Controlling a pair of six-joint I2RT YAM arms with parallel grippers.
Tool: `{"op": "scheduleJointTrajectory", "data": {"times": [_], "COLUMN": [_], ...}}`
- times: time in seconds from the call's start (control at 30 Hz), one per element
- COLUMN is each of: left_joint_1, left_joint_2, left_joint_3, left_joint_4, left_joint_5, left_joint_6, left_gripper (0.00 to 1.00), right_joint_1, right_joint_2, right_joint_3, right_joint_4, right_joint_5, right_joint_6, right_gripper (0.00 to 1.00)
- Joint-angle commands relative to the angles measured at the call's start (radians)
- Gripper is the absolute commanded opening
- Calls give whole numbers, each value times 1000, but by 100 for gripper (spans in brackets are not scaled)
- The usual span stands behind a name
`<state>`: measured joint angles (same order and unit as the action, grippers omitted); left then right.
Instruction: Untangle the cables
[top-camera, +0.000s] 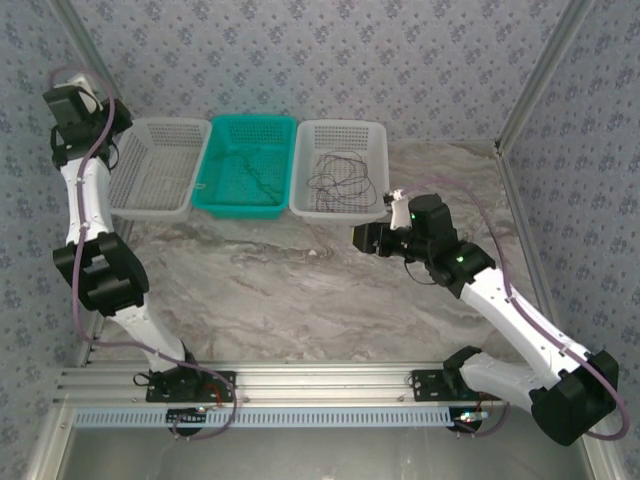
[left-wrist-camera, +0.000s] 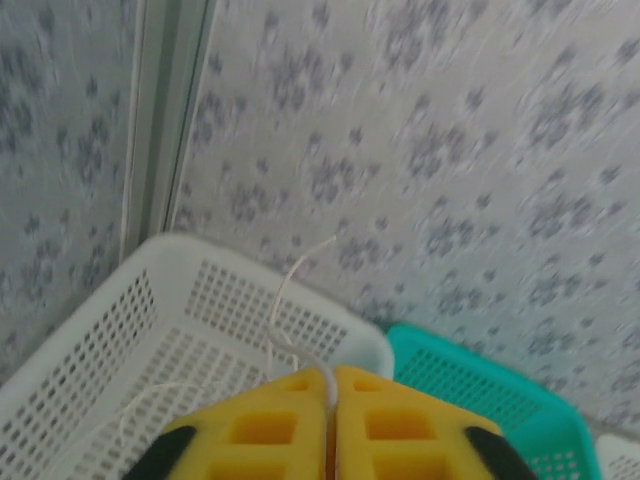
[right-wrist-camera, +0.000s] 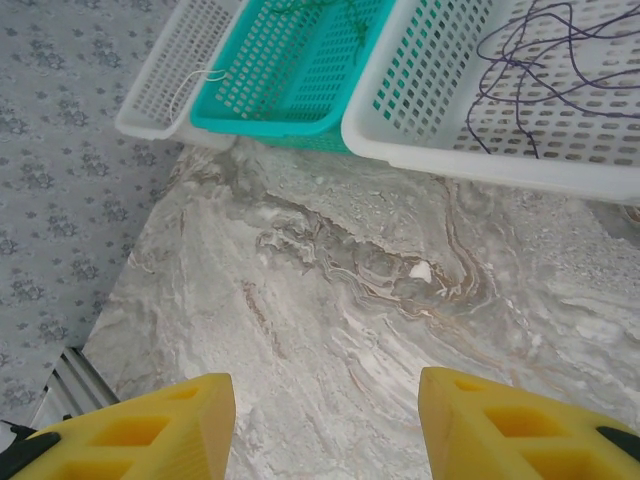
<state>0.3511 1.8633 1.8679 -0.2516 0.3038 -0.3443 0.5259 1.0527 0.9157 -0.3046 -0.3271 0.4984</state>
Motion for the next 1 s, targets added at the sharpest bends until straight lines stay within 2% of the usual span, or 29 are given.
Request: {"op": "scheduleJointTrajectory", "data": {"times": [0.0, 0.07, 0.2, 0.37, 0.5, 0.53, 0.57, 0.63, 0.8, 0.97], "left_joint_1": [-4, -5, -7, -41, -114, -147, -176, -259, -450, -506], "left_joint_2": [-27, -63, -198, -495, -774, -845, -897, -1023, -1255, -1323], "left_joint_3": [-49, -109, -249, -517, -742, -791, -829, -934, -1228, -1411], "left_joint_4": [12, 44, 117, 186, 168, 145, 119, 58, 26, -10], "left_joint_5": [-5, -5, 15, 0, -56, -81, -105, -186, -387, -462], "left_joint_6": [25, 17, -9, -7, 11, 23, 36, 56, 69, 79], "left_gripper": [34, 41, 49, 49, 50, 51, 52, 55, 64, 68], "right_joint_1": [-6, -8, -9, -17, -31, -35, -37, -51, -222, -366], "right_joint_2": [4, 0, -26, -116, -226, -252, -272, -296, -247, -150], "right_joint_3": [2, 0, -17, -86, -218, -257, -288, -353, -397, -449], "right_joint_4": [-30, -33, -26, 17, 176, 225, 261, 322, 319, 379], "right_joint_5": [17, 25, 74, 283, 477, 522, 575, 715, 763, 835], "right_joint_6": [-14, -16, -31, -89, -179, -220, -258, -300, -280, -292], "right_gripper": [53, 53, 53, 54, 54, 58, 70, 82, 83, 83]}}
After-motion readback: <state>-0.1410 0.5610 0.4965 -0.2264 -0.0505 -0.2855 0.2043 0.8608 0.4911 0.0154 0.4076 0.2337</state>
